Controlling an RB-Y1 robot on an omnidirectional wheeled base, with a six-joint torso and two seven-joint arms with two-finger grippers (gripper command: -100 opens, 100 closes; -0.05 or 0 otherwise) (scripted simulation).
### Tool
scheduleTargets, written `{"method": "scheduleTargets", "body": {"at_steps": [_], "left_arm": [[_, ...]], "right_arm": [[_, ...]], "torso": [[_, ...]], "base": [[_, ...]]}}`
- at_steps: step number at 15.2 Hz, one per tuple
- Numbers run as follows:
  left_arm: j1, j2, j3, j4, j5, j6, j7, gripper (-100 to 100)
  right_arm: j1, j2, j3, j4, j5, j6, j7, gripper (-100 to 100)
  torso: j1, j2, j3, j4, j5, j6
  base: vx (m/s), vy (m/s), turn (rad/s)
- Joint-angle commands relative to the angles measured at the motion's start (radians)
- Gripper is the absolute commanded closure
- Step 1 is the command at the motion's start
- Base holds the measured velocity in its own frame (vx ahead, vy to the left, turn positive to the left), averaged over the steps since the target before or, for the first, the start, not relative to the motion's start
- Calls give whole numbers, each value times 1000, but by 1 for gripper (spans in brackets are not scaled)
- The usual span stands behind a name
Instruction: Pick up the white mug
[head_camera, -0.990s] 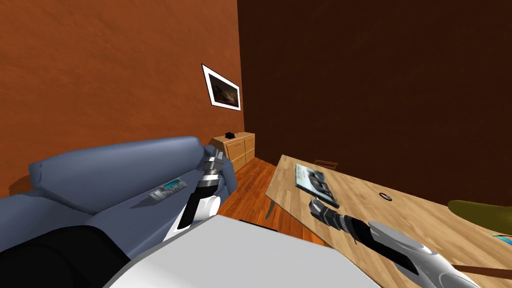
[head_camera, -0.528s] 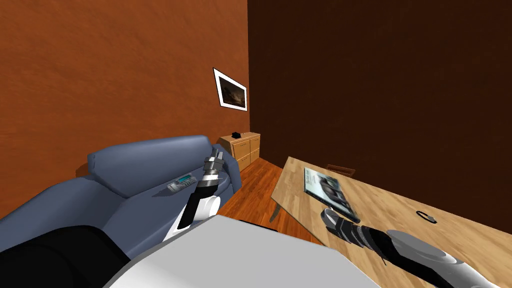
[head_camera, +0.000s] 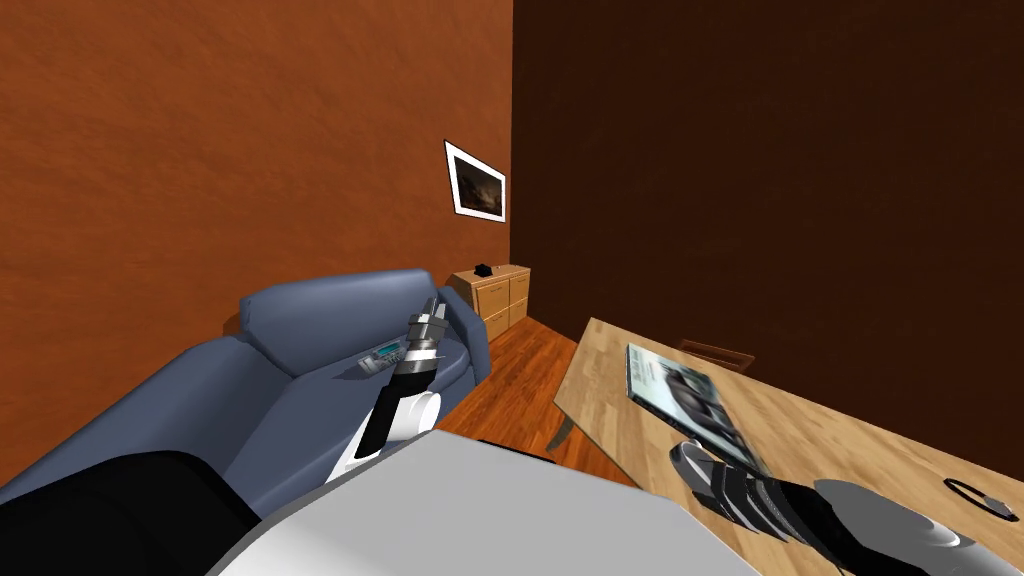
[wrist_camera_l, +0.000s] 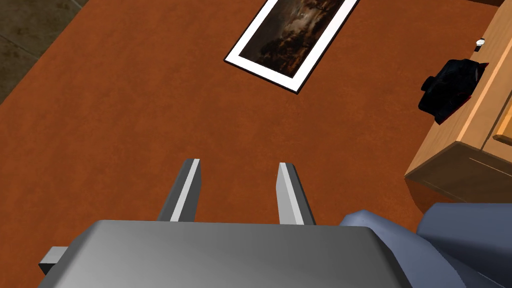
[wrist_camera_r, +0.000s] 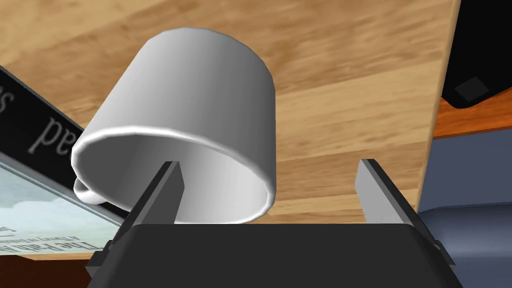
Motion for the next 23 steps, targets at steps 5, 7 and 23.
{"method": "scheduleTargets", "body": {"at_steps": [5, 7, 23], "left_arm": [[0, 0, 0, 0, 0, 0, 0, 0], [0, 0, 0, 0, 0, 0, 0, 0], [0, 0, 0, 0, 0, 0, 0, 0]], "right_arm": [[0, -18, 58, 51, 26, -14, 8, -100], [52, -8, 0, 6, 72, -5, -15, -100], [302, 42, -330, -182, 352, 25, -129, -100]], "torso": [[-1, 0, 0, 0, 0, 1], [-3, 1, 0, 0, -1, 1], [-5, 1, 0, 0, -1, 2]], "base": [[28, 42, 84], [17, 4, 24], [29, -19, 22]]}}
